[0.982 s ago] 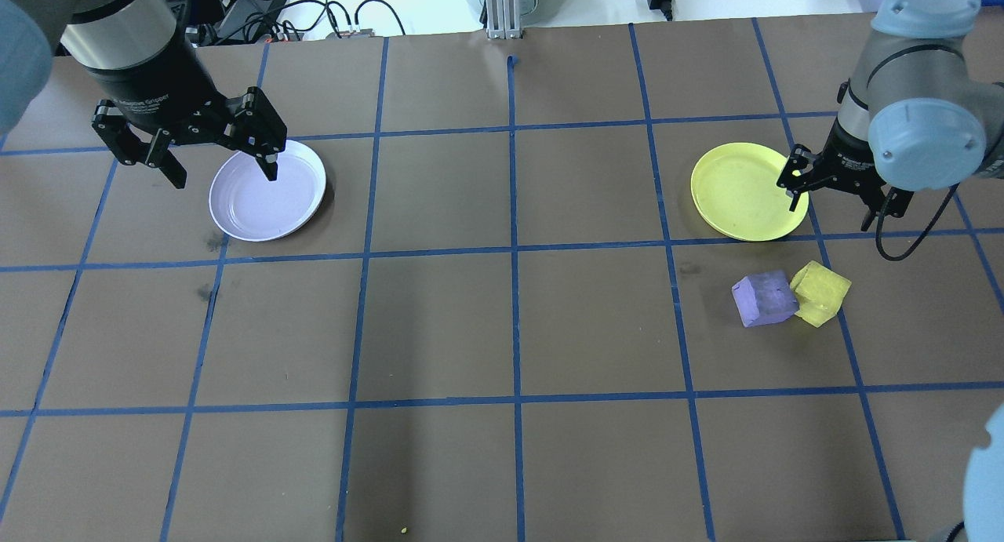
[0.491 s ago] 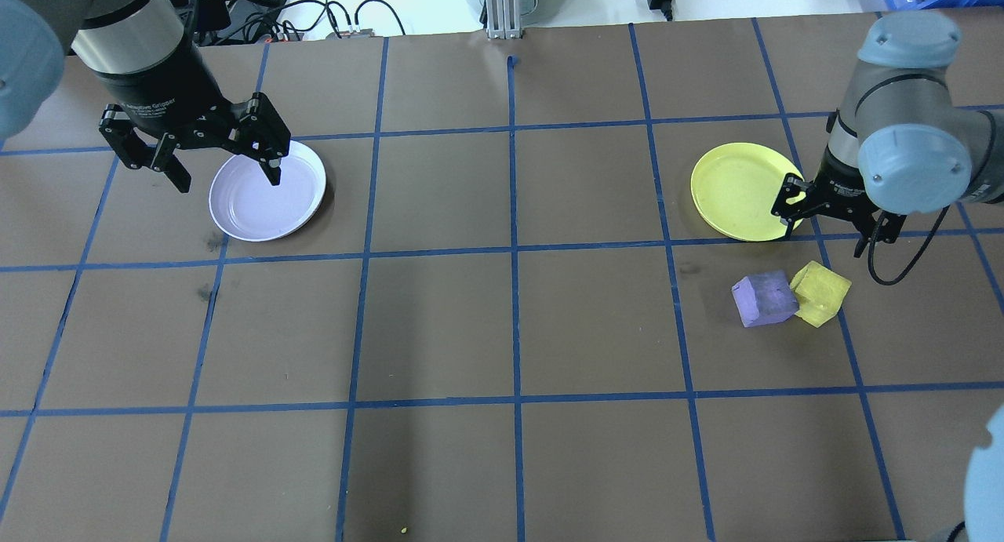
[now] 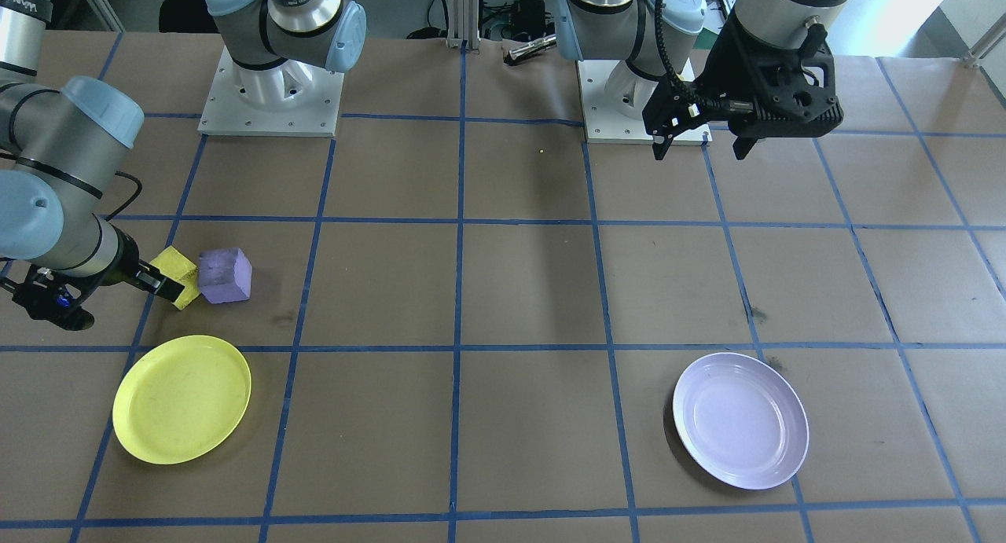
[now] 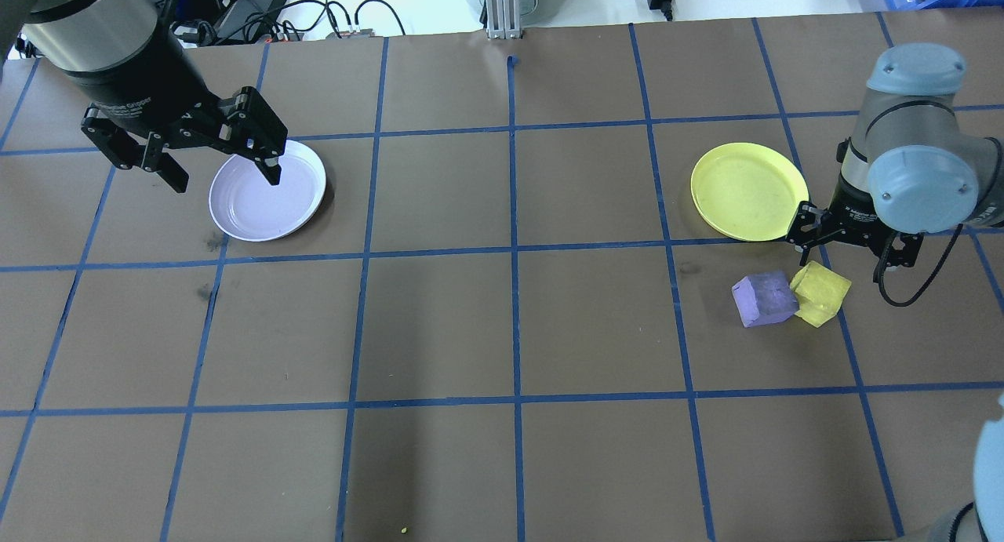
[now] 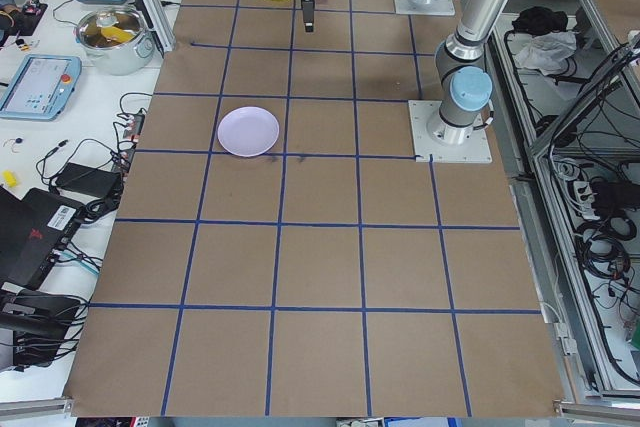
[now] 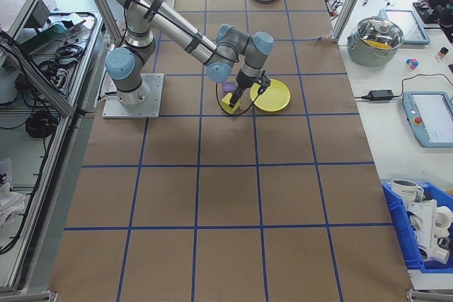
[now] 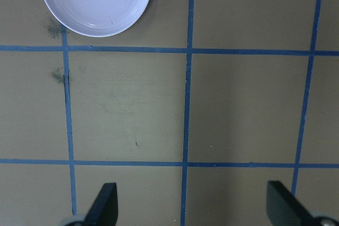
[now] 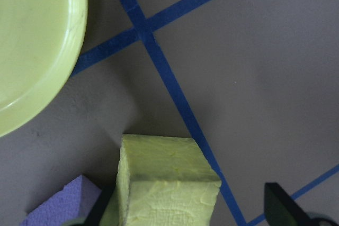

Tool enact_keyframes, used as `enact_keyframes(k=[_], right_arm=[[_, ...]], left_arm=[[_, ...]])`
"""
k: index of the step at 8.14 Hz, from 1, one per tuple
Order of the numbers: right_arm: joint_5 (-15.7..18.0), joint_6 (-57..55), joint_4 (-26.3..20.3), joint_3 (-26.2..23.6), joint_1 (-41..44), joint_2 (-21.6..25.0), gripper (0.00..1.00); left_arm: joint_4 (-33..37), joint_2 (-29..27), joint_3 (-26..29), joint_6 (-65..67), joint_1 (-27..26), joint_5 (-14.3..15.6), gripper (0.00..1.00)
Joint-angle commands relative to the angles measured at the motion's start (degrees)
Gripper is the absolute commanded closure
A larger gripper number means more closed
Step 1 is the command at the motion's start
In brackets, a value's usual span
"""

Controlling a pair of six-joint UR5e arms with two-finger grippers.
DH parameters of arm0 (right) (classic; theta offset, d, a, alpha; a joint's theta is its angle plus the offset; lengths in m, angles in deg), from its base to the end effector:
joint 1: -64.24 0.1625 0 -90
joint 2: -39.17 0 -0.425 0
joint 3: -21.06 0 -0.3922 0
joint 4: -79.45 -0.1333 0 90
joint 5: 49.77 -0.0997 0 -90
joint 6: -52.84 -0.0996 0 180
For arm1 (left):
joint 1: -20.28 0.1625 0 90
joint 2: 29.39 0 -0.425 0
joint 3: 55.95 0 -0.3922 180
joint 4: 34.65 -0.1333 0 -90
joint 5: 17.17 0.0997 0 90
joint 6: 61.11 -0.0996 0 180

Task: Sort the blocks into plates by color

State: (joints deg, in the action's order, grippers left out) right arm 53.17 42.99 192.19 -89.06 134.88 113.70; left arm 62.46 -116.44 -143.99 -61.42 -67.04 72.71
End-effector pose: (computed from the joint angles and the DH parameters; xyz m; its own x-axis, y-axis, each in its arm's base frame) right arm -0.0637 -0.5160 0.2270 -0.8669 0.4294 0.2531 0.4786 0.8590 0.1818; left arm -0.1116 -0.4704 0.5172 -0.9991 -0.0414 0.0023 -0.0413 0.9984 0.0384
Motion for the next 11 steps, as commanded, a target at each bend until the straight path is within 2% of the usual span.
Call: enact_keyframes(k=[1, 3, 4, 6, 7, 8, 9, 10, 11], right_arm=[[-0.7, -0.3, 2.1, -0.1, -0.1, -1.0, 0.07], [-0.8, -0.3, 2.2, -0.1, 0.0, -1.6, 0.06], [-0.8, -0.3, 2.1, -0.1, -0.1, -3.5, 0.06], [-0.8, -0.2, 2.0, -0.1, -0.1, -4.2, 0.07], [-0.8, -0.2, 2.1, -0.1, -0.1, -4.2, 0.15], [-0.9, -0.1, 2.0, -0.1, -0.1, -4.2, 0.36], [-3.9, -0.1, 1.9, 0.0, -0.1, -3.9, 0.57], [-6.7, -0.3, 1.5, 0.1, -0.1, -3.6, 0.73], [-6.9, -0.3, 1.6, 0.2, -0.1, -3.6, 0.92]], left_arm=[[0.4, 1.3, -0.4, -1.5, 0.2, 0.0, 0.00], [0.0, 1.2, -0.5, -1.4, 0.1, -0.6, 0.00], [-0.1, 1.1, -0.5, -1.5, 0.2, -0.7, 0.00], [-0.1, 1.0, -0.5, -1.5, 0.1, 0.0, 0.00], [-0.1, 1.1, -0.5, -1.5, 0.1, 0.0, 0.00], [-0.2, 1.1, -0.5, -1.5, 0.1, 0.0, 0.00], [-0.3, 1.2, -0.5, -1.5, 0.1, -0.1, 0.00], [-0.3, 1.3, -0.5, -1.5, 0.1, -0.1, 0.00], [-0.3, 1.3, -0.5, -1.5, 0.1, -0.1, 0.00]])
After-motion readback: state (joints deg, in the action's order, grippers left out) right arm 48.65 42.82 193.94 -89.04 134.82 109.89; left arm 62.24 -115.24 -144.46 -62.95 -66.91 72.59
